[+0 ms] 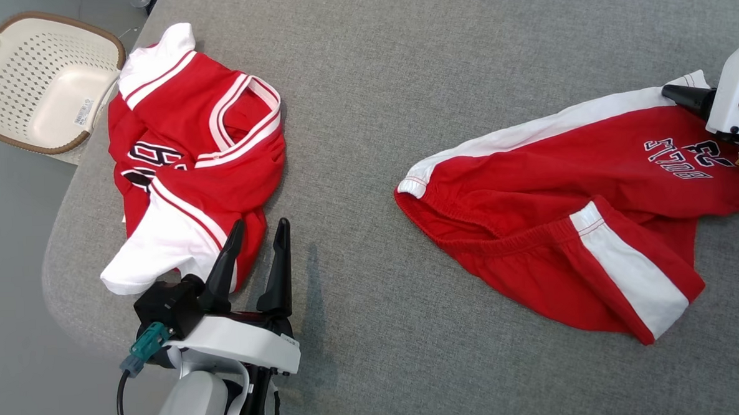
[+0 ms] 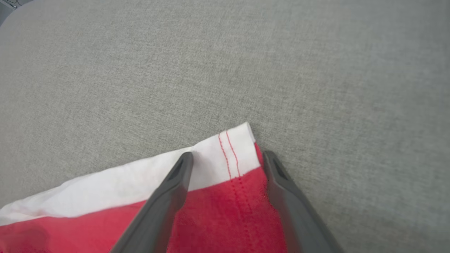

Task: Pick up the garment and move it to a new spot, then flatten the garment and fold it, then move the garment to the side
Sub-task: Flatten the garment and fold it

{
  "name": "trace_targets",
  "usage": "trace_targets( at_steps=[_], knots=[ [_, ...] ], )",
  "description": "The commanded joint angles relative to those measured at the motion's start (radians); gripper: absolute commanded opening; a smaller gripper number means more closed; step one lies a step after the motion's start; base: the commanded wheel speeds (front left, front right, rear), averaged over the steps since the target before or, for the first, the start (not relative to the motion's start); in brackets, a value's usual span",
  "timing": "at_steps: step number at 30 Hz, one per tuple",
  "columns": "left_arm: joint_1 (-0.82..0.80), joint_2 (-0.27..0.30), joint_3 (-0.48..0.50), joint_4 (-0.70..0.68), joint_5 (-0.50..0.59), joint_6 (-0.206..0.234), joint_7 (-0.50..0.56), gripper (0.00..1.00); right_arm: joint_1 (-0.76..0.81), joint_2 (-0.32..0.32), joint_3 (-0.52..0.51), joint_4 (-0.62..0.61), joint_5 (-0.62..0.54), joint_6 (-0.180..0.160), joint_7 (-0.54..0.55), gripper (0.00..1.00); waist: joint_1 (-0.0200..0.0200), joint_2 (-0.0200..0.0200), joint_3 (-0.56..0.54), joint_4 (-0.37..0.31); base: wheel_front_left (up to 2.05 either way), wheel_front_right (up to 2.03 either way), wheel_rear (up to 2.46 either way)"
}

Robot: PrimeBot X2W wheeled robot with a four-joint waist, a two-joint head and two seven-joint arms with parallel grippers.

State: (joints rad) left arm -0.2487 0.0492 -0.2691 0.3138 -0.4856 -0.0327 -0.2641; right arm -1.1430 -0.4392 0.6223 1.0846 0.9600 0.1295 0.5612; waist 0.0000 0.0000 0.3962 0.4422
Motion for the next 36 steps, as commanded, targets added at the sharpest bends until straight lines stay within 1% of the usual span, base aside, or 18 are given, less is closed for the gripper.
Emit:
trace_targets(
  at_steps=[1, 6, 7, 8, 9, 12, 17, 22, 29, 36],
  knots=[
    [-0.008, 0.003, 0.000, -0.004, -0.006, 0.006, 0.000, 1.00, 0.016, 0.010, 0.013, 0.020, 0.008, 0.002, 0.022, 1.00, 0.0000, 0.0000, 0.003, 0.004, 0.00, 0.00, 0.00],
    [-0.007, 0.003, -0.004, -0.003, -0.008, 0.009, 0.000, 1.00, 0.034, 0.029, 0.033, 0.050, 0.029, 0.002, 0.092, 1.00, 0.0000, 0.0000, 0.001, 0.005, 0.00, 0.00, 0.00],
    [-0.007, 0.003, -0.004, -0.002, -0.008, 0.010, 0.000, 1.00, 0.036, 0.031, 0.037, 0.051, 0.031, 0.002, 0.101, 0.63, 0.0000, 0.0000, 0.000, 0.004, 0.00, 0.00, 0.00],
    [-0.008, 0.003, -0.003, 0.000, -0.007, 0.011, 0.000, 1.00, 0.036, 0.031, 0.040, 0.046, 0.035, 0.002, 0.104, 0.35, 0.0000, 0.0000, -0.002, 0.003, 0.00, 0.00, 0.00],
    [-0.008, 0.003, -0.002, 0.001, -0.006, 0.011, 0.000, 1.00, 0.037, 0.030, 0.043, 0.037, 0.038, 0.002, 0.100, 0.00, 0.0000, 0.0000, -0.004, 0.001, 0.00, 0.00, 0.00],
    [-0.007, 0.003, 0.001, 0.008, 0.000, 0.011, 0.000, 1.00, 0.040, 0.027, 0.055, 0.017, 0.045, 0.002, 0.087, 0.00, 0.0000, 0.0000, -0.017, -0.005, 0.00, 0.00, 0.00],
    [-0.006, 0.003, 0.004, 0.016, 0.008, 0.006, 0.000, 1.00, 0.037, 0.015, 0.062, -0.032, 0.068, 0.002, 0.026, 0.00, 0.0000, 0.0000, -0.036, -0.017, 0.00, 0.00, 0.00],
    [0.006, 0.003, 0.024, 0.026, 0.032, 0.001, 0.000, 1.00, 0.056, 0.020, 0.080, -0.096, 0.101, 0.002, -0.034, 0.00, 0.0000, 0.0000, -0.073, -0.047, 0.00, 0.00, 0.00],
    [0.021, 0.003, 0.058, 0.046, 0.069, -0.013, 0.000, 1.00, 0.110, 0.018, 0.125, -0.221, 0.177, 0.002, -0.091, 0.00, 0.0000, 0.0000, -0.163, -0.128, 0.00, 0.00, 0.00],
    [0.046, 0.013, 0.084, 0.070, 0.092, -0.025, 0.000, 1.00, 0.184, -0.032, 0.179, -0.378, 0.250, 0.002, -0.167, 0.00, 0.0000, 0.0000, -0.234, -0.224, 0.00, 0.00, 0.00]
  ],
)
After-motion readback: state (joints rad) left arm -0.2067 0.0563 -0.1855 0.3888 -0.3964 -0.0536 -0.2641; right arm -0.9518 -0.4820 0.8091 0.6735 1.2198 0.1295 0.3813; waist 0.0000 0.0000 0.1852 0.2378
